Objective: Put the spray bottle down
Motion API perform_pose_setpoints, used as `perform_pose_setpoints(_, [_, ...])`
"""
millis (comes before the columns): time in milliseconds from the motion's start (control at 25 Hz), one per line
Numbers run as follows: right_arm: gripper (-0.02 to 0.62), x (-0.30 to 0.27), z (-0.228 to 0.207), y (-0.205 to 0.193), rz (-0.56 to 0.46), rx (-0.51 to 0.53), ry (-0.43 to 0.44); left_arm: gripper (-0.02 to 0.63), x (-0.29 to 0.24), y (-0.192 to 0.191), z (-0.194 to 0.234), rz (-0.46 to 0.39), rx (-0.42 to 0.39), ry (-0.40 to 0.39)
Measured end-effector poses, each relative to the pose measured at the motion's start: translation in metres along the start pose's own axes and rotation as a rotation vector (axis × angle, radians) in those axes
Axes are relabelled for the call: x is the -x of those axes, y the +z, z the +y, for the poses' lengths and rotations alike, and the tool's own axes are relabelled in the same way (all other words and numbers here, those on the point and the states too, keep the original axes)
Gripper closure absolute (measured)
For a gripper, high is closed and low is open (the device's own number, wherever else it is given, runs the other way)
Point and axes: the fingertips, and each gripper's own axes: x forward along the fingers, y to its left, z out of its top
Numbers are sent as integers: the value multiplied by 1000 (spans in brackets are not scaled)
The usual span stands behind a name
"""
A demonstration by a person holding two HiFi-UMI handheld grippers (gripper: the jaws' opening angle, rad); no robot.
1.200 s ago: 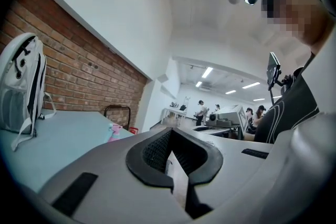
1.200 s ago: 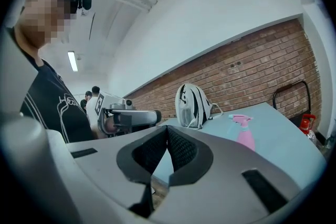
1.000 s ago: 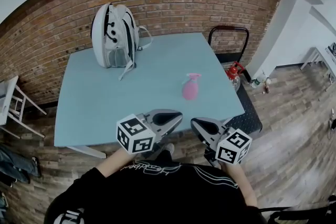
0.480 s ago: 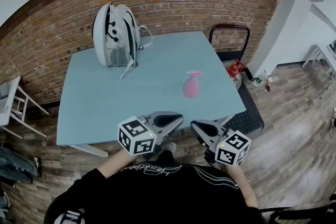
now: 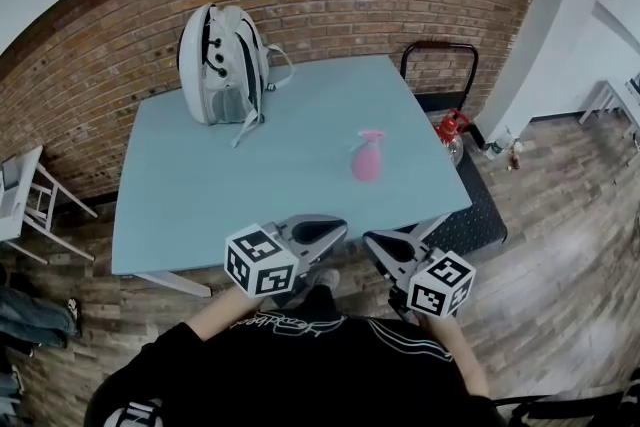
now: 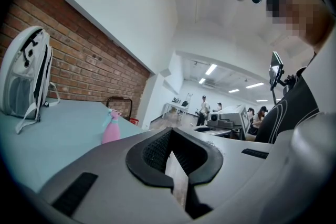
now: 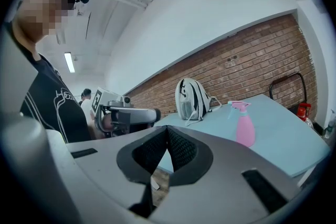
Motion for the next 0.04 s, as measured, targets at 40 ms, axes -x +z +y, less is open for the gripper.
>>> perform_pose_setpoints(40, [581,0,0,-1,0,-3,-1,600,0,-1,0,1,1,1])
